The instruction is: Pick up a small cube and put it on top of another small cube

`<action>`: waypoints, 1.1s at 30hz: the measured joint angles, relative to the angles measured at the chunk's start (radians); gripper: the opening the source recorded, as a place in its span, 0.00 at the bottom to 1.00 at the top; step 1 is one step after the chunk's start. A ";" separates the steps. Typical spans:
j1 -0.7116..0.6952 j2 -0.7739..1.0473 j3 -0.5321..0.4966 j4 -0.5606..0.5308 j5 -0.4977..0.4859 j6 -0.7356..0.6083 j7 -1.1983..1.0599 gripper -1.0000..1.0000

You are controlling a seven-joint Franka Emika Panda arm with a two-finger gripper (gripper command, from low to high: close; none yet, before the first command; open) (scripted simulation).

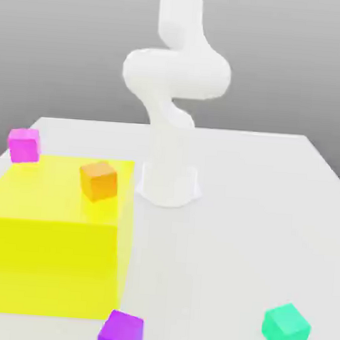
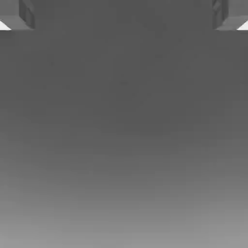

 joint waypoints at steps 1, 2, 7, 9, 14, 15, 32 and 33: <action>0.000 0.039 0.014 -0.003 -0.007 0.013 0.006 0.50; 0.001 0.077 0.028 -0.007 -0.014 0.026 0.012 0.50; 0.005 0.259 0.092 -0.022 -0.051 0.088 0.043 0.50; 0.009 0.332 0.116 -0.028 -0.068 0.112 0.057 0.50; 0.025 0.514 0.167 -0.044 -0.112 0.173 0.093 0.50; 0.030 0.550 0.176 -0.047 -0.121 0.185 0.100 0.50; 0.203 1.158 0.167 -0.055 -0.240 0.465 0.199 0.00; 0.203 1.158 0.167 -0.055 -0.240 0.465 0.199 0.00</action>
